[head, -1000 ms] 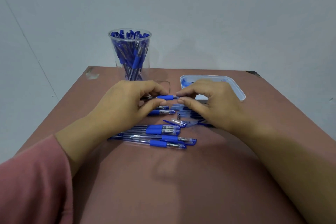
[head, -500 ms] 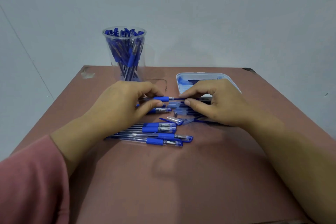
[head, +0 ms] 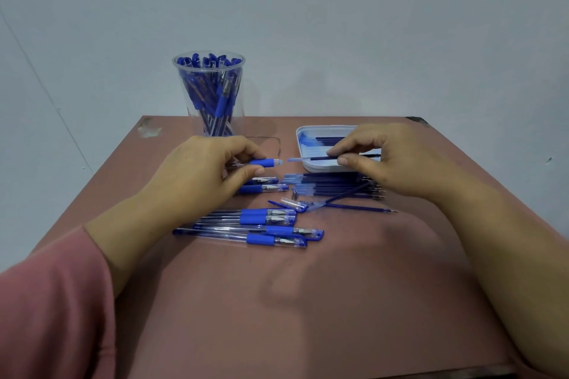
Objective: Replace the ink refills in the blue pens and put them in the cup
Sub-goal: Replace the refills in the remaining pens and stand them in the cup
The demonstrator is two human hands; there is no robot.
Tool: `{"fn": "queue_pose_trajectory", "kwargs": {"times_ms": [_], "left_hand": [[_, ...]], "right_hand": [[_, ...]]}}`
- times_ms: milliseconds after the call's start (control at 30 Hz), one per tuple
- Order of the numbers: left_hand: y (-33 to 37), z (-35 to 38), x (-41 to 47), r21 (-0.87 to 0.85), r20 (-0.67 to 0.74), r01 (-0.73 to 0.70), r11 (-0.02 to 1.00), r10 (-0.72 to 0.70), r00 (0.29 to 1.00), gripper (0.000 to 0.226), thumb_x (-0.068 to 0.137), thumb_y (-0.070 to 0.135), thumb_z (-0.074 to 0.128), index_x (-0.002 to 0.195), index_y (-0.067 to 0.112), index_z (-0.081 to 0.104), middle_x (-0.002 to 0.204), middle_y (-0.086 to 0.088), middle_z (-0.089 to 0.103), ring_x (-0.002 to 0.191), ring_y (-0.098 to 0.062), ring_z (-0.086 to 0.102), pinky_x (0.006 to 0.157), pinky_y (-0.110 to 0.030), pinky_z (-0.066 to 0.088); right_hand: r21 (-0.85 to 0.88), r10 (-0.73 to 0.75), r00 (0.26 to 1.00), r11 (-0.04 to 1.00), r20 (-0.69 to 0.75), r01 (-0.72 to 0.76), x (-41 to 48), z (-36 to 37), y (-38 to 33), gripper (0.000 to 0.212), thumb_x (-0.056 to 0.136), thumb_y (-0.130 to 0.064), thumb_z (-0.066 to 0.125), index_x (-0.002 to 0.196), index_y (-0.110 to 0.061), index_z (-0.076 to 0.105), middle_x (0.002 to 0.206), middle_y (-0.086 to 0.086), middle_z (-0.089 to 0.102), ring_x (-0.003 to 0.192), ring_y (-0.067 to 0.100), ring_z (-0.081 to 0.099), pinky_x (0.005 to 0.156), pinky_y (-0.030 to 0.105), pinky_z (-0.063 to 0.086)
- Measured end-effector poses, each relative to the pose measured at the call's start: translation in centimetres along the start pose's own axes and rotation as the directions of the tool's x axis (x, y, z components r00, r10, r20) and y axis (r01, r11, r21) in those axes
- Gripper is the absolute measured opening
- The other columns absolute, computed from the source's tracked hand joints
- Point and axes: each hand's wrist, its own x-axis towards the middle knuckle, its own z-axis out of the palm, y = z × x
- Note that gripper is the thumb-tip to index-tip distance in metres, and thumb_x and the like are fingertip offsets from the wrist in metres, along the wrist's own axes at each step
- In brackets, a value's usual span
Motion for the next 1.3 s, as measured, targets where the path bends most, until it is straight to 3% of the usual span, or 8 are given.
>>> {"fn": "queue_pose_trajectory", "kwargs": {"times_ms": [167,300,367,500,633,867,1133,1300], "left_hand": [[0.1,0.0,0.0,0.001,-0.005,-0.003,1.0,0.003,1.0,0.014,0.085,0.038,0.067,0.098,0.041,0.068,0.077,0.022,0.064,0.075,-0.006,0.063,0.069,-0.034,0.054],[0.1,0.0,0.0,-0.007,0.005,-0.005,1.0,0.005,1.0,0.015,0.085,0.039,0.066,0.1,0.04,0.068,0.079,0.02,0.065,0.075,-0.008,0.064,0.07,-0.035,0.055],[0.1,0.0,0.1,-0.003,0.007,-0.009,1.0,0.009,1.0,0.015,0.085,0.038,0.066,0.1,0.04,0.067,0.079,0.02,0.065,0.075,-0.008,0.064,0.07,-0.035,0.055],[-0.2,0.0,0.1,0.006,0.008,-0.01,1.0,0.01,1.0,0.015,0.085,0.039,0.066,0.1,0.04,0.067,0.079,0.023,0.063,0.074,-0.007,0.063,0.069,-0.033,0.054],[-0.4,0.1,0.1,0.035,-0.015,-0.03,0.999,0.031,0.999,0.016,0.084,0.041,0.065,0.099,0.042,0.067,0.078,0.021,0.065,0.074,-0.005,0.063,0.066,-0.029,0.052],[-0.6,0.2,0.0,0.074,-0.05,-0.057,0.996,0.061,0.997,0.017,0.084,0.04,0.065,0.1,0.04,0.067,0.08,0.019,0.067,0.073,-0.007,0.063,0.065,-0.032,0.053],[-0.7,0.0,0.1,0.084,-0.048,-0.05,0.995,0.054,0.997,0.02,0.082,0.042,0.062,0.101,0.04,0.068,0.081,0.019,0.068,0.075,-0.006,0.064,0.066,-0.032,0.053],[-0.5,-0.1,0.2,0.085,-0.05,-0.061,0.995,0.065,0.997,0.022,0.082,0.043,0.06,0.102,0.039,0.068,0.082,0.019,0.068,0.075,-0.006,0.064,0.065,-0.029,0.052]], "right_hand": [[-0.134,0.071,0.99,0.989,0.12,-0.055,0.0,0.1,0.7,0.017,0.089,-0.023,0.067,0.093,-0.039,0.07,0.094,-0.023,0.064,0.097,-0.004,0.054,0.079,0.003,0.039],[-0.18,0.068,0.984,0.983,0.163,-0.038,0.1,0.6,0.9,0.015,0.088,-0.023,0.068,0.098,-0.034,0.073,0.087,-0.027,0.058,0.094,-0.016,0.047,0.076,0.001,0.035],[-0.197,0.061,0.983,0.98,0.171,-0.027,0.2,0.7,1.1,0.016,0.087,-0.026,0.069,0.099,-0.036,0.072,0.09,-0.025,0.06,0.093,-0.016,0.046,0.078,0.007,0.035],[-0.227,0.065,0.984,0.973,0.169,-0.026,0.3,1.0,1.5,0.018,0.085,-0.029,0.072,0.101,-0.037,0.071,0.094,-0.025,0.06,0.094,-0.015,0.045,0.08,0.009,0.035],[-0.201,0.032,0.998,0.979,0.049,-0.022,0.8,-0.4,1.1,0.014,0.084,-0.029,0.072,0.097,-0.035,0.071,0.089,-0.028,0.058,0.092,-0.017,0.046,0.076,0.003,0.031],[-0.366,0.226,0.966,0.916,0.129,-0.165,5.8,-1.3,5.0,0.019,0.085,-0.027,0.071,0.104,-0.031,0.07,0.104,-0.01,0.066,0.095,0.012,0.056,0.078,0.023,0.037],[-0.37,0.266,0.953,0.908,0.144,-0.198,6.0,-0.5,6.0,0.017,0.089,-0.03,0.067,0.106,-0.029,0.07,0.098,-0.011,0.064,0.084,0.002,0.056,0.061,0.007,0.033],[-0.381,0.284,0.943,0.902,0.175,-0.201,6.2,-0.3,5.8,0.014,0.091,-0.03,0.064,0.102,-0.025,0.07,0.101,-0.007,0.065,0.082,0.001,0.055,0.059,0.013,0.034]]}}
